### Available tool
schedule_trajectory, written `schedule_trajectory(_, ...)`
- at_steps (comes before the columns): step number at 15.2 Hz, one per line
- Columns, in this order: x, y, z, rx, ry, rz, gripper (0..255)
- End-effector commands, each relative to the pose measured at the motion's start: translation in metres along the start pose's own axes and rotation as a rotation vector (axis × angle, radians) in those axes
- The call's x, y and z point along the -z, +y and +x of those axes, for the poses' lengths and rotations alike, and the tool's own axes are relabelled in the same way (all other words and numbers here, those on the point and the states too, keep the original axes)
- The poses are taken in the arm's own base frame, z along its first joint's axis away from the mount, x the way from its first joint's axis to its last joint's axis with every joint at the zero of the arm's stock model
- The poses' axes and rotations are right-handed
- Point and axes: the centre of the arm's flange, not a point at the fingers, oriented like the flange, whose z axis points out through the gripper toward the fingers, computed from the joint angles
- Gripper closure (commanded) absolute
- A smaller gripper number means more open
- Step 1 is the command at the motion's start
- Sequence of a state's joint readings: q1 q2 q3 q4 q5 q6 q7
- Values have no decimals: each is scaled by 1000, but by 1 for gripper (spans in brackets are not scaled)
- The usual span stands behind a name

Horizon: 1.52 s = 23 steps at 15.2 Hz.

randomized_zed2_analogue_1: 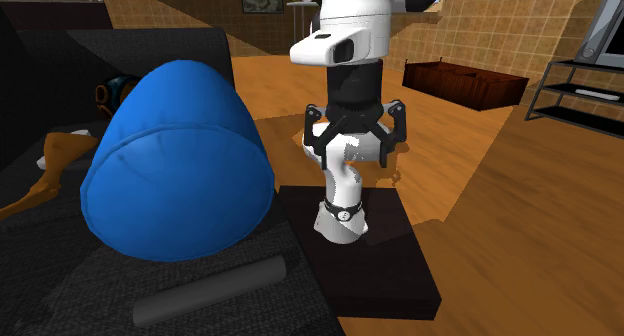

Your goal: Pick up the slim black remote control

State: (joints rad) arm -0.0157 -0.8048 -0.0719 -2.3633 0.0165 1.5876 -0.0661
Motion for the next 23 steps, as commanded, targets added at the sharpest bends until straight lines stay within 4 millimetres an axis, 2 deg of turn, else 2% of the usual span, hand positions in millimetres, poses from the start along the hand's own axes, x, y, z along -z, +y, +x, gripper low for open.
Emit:
schedule_trajectory(1, 0, 0, 0, 0, 0, 0, 0)
schedule_trajectory(7, -30, 36, 60, -391, 7, -33, 0)
schedule_trajectory(13, -58, 94, 101, -781, 14, -65, 0)
schedule_trajectory(15, -65, 113, 109, -893, 16, -74, 0)
schedule_trajectory(23, -105, 116, 108, -893, 16, -74, 0)
